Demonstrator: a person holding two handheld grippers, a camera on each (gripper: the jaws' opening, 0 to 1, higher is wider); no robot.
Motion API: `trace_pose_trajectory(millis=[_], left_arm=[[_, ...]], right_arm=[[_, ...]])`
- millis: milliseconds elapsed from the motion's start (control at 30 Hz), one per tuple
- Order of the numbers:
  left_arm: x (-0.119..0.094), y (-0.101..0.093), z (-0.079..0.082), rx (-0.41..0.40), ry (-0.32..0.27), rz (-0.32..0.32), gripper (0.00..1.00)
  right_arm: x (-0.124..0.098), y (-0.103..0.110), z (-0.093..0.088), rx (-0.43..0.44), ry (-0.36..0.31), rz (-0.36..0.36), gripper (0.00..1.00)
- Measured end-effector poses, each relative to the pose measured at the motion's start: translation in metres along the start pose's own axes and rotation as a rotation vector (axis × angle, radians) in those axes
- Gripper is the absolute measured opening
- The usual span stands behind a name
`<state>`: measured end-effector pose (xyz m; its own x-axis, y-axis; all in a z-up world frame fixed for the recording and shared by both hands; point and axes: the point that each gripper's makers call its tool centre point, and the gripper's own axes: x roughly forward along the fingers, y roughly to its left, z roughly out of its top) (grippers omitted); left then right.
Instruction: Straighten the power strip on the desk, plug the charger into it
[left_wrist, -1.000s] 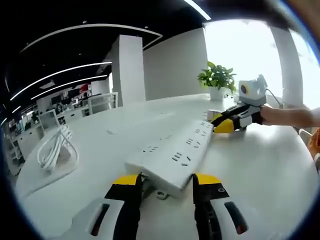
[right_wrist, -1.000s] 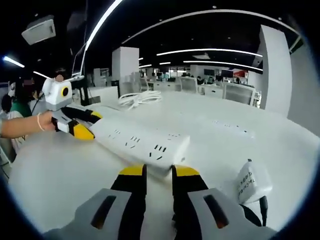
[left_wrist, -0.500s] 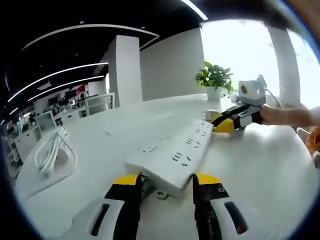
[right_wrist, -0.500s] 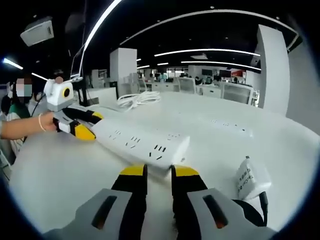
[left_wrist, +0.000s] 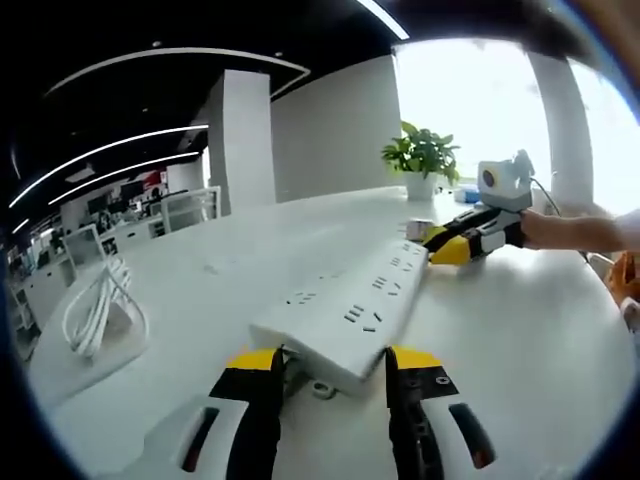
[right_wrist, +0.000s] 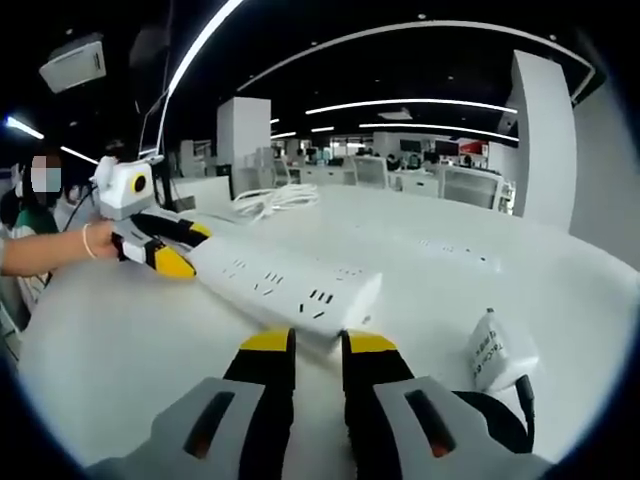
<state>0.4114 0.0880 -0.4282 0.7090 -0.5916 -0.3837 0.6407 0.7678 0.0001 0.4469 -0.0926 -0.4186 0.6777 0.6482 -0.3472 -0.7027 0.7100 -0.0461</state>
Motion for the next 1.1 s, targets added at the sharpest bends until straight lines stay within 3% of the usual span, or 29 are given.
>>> trace_pose_trajectory(millis=[700, 1100], left_arm=[[0.0013, -0.0003, 0.0005, 0.008, 0.0, -0.016, 0.41], [0.0077, 0.0047, 0.0034, 0.026, 0.008, -0.063, 0.41]], right_arm=[[-0.0038, 0.0006, -0.0006, 0.012, -0.003, -0.008, 0.15], [-0.0075, 0.0017, -0.0006, 0.015, -0.01, -0.027, 0.15]])
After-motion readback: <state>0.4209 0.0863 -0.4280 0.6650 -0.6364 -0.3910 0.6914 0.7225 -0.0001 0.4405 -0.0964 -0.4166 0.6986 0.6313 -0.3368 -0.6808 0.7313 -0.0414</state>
